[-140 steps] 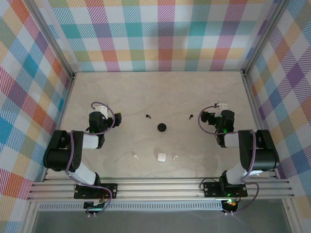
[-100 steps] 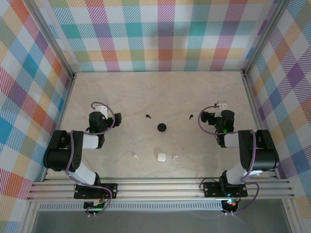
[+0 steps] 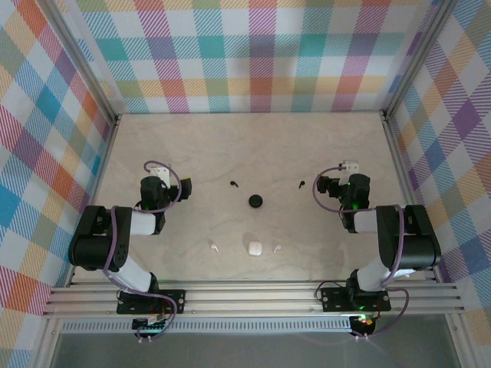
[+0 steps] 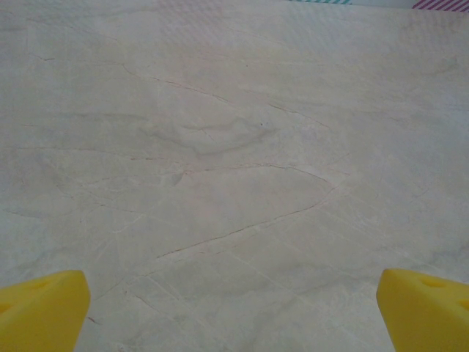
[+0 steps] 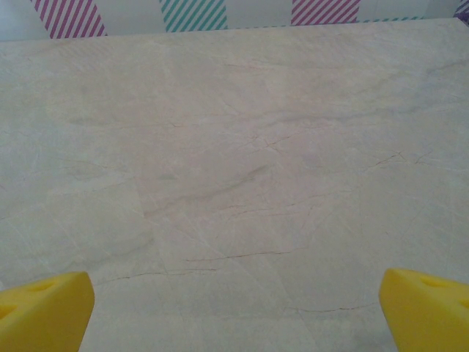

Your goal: Insert the wireless bluetooth earbuds into the charging case

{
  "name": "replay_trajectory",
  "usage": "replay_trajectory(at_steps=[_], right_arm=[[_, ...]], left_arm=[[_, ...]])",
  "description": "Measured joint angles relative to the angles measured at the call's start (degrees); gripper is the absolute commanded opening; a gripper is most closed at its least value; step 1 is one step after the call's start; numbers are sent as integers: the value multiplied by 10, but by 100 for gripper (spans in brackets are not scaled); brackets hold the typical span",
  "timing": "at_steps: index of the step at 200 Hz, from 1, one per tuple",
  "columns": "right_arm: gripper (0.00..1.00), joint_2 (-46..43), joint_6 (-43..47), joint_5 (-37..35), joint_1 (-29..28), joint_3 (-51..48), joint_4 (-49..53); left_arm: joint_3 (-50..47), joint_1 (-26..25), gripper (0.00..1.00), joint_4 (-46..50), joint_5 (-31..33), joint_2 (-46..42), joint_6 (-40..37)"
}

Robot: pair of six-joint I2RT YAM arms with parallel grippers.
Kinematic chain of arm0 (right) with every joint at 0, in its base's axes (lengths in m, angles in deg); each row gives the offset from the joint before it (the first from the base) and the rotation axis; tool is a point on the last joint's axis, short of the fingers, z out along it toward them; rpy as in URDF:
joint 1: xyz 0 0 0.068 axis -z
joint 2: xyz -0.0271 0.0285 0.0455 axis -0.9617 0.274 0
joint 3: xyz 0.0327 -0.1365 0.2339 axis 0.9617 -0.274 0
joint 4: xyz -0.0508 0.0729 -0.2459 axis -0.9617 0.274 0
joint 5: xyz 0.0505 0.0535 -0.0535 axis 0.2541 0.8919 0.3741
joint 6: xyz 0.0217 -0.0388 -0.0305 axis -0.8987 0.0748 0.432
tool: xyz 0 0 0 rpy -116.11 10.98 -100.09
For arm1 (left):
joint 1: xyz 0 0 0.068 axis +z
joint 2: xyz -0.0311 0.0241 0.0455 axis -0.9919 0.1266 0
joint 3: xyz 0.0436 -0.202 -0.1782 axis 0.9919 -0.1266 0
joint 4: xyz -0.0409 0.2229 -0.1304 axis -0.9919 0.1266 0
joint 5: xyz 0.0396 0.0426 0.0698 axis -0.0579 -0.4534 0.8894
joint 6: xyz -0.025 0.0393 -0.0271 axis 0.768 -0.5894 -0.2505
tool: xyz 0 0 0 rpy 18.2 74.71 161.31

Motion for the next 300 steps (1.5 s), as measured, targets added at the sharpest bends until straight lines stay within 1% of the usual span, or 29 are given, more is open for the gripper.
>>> replay_trajectory(at_steps=[125, 144, 165, 198, 203, 219, 238, 252, 268, 282, 300], right_arm=[[100, 0, 0, 0, 0, 0, 0], [100, 0, 0, 0, 0, 0, 0], [100, -16, 1, 9, 0, 0, 26], [100, -98, -3, 31, 0, 36, 154], [100, -111, -7, 34, 0, 45, 173], [94, -147, -36, 46, 0, 81, 241], [91, -162, -90, 70, -1, 158, 369], [91, -160, -116, 84, -13, 219, 456], [91, -160, -136, 94, -45, 265, 534], [90, -165, -151, 105, -75, 275, 582], [87, -174, -174, 127, -107, 266, 635]], left_arm=[[0, 0, 100, 3, -2, -2, 0], [1, 0, 100, 35, -11, -22, -1], [10, 0, 100, 89, -27, -70, -7], [49, -17, 95, 179, -63, -151, -27], [57, -25, 95, 193, -70, -161, -32], [85, -56, 94, 232, -110, -185, -59], [115, -103, 93, 277, -159, -196, -102], [144, -157, 92, 339, -183, -195, -157], [184, -228, 88, 423, -198, -187, -231], [223, -287, 88, 509, -203, -170, -301], [248, -345, 88, 596, -202, -149, -361]])
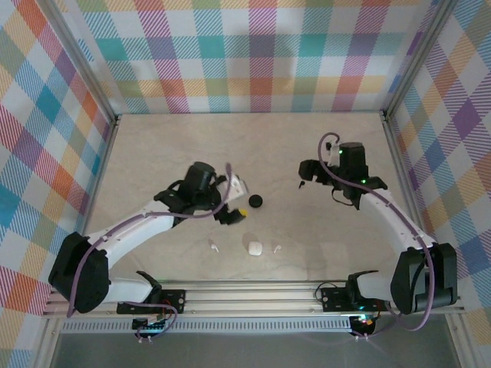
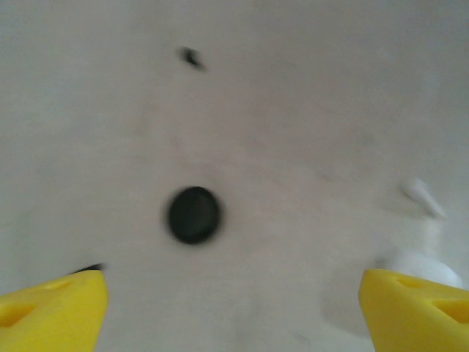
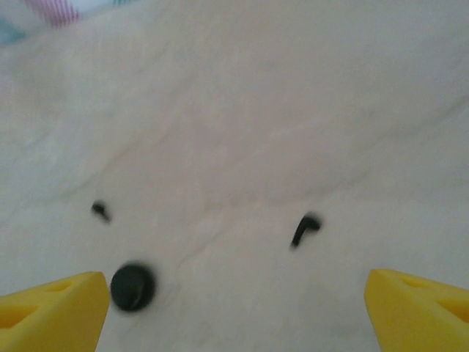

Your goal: Insert the wireless bluetooth earbuds into the charging case

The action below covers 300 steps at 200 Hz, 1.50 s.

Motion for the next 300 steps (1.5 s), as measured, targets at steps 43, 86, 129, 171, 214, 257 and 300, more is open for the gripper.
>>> replay_trajectory(at_steps=[43, 86, 129, 171, 214, 257, 300], right_arm=[[86, -14, -55, 43, -48, -35, 63], [86, -18, -98, 70, -59, -64, 70], [86, -19, -130, 86, -59, -83, 69], [86, -19, -142, 93, -59, -84, 69], [86, -19, -146, 93, -59, -84, 68], [87, -19, -150, 97, -59, -84, 67], [87, -16, -162, 103, -59, -84, 61]], left_arm=[[7, -87, 71, 114, 20, 37, -45], [33, -141, 74, 123, 37, 113, -25], [43, -171, 73, 105, 61, 175, -25], [46, -173, 75, 85, 78, 207, -25], [50, -178, 68, 75, 83, 224, -25], [56, -184, 52, 70, 91, 235, -27], [55, -184, 38, 60, 93, 233, -22]])
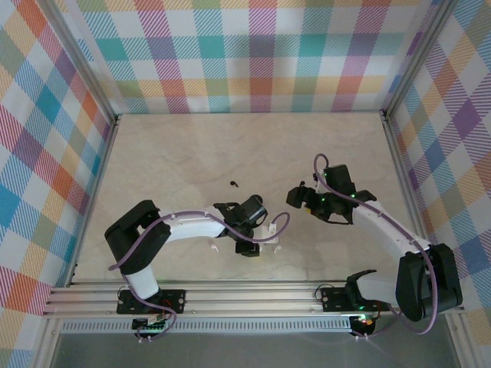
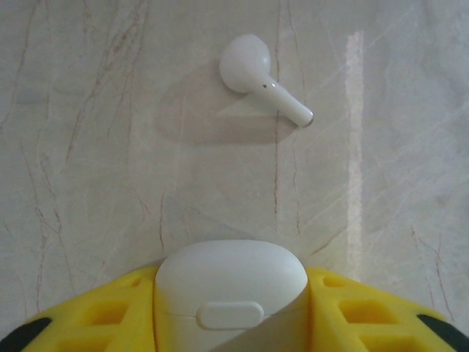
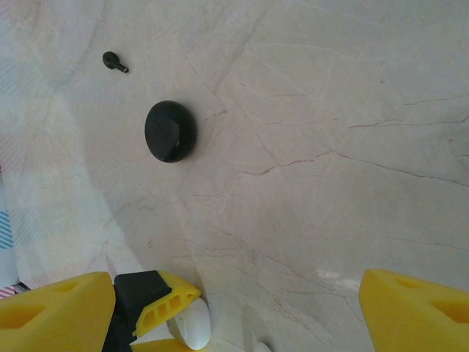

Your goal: Insert the wireless bluetooth earbuds into the charging case

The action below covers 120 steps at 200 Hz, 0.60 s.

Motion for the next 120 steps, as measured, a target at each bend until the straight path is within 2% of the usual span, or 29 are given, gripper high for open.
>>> replay_trajectory(at_steps=[51, 72, 101, 120], right_arm=[[84, 0, -33, 29, 0, 0, -22], [79, -2, -52, 44, 0, -3, -34], [76, -12, -86, 72, -6, -27, -71], [76, -11, -97, 85, -31, -29, -84]], left_arm=[[-63, 5, 34, -62, 4, -49, 27], [-97, 13, 34, -101, 5, -90, 40], [-130, 39, 34, -157, 6, -147, 58], [-140, 59, 34, -189, 5, -178, 72]])
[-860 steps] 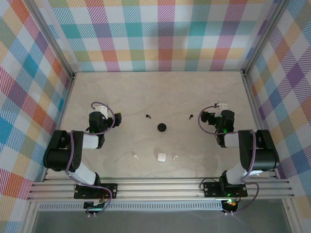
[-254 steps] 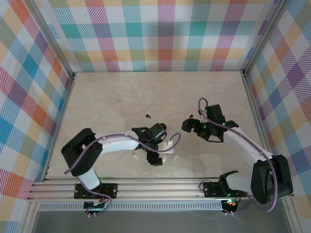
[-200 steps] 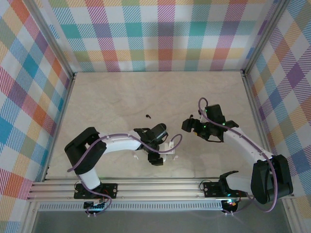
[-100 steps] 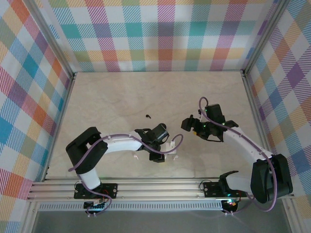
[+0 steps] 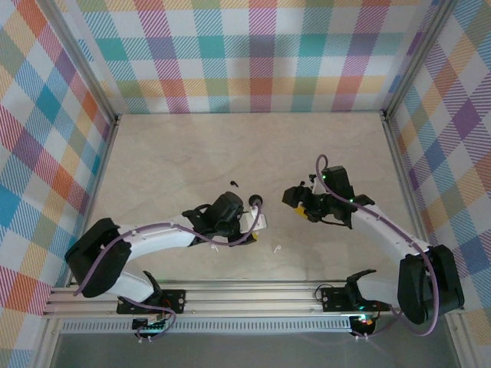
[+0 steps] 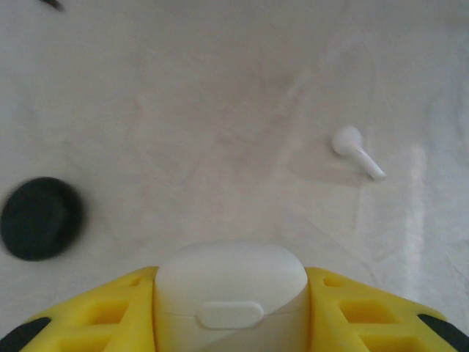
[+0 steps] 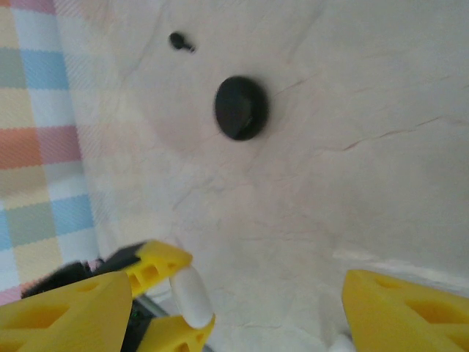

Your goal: Insert the wireless bluetooth earbuds into the charging case

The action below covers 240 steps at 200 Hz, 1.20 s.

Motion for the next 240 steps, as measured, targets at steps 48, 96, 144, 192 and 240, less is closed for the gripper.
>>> replay_trajectory(at_steps=[48, 96, 144, 192, 240], right_arm=[[76, 8, 9, 40, -83, 27, -29], [77, 26, 32, 55, -127, 39, -39], [77, 50, 57, 66, -150, 68, -40], [51, 83, 70, 90, -157, 78, -51], [23, 94, 85, 129, -157, 93, -67]], left_arm=[[-6, 32, 34, -62, -19, -56, 34], [-23, 32, 35, -79, -35, -104, 57], [-28, 32, 37, -82, -44, -121, 64], [-35, 32, 37, -81, -49, -128, 73], [-39, 32, 44, -77, -48, -144, 78]])
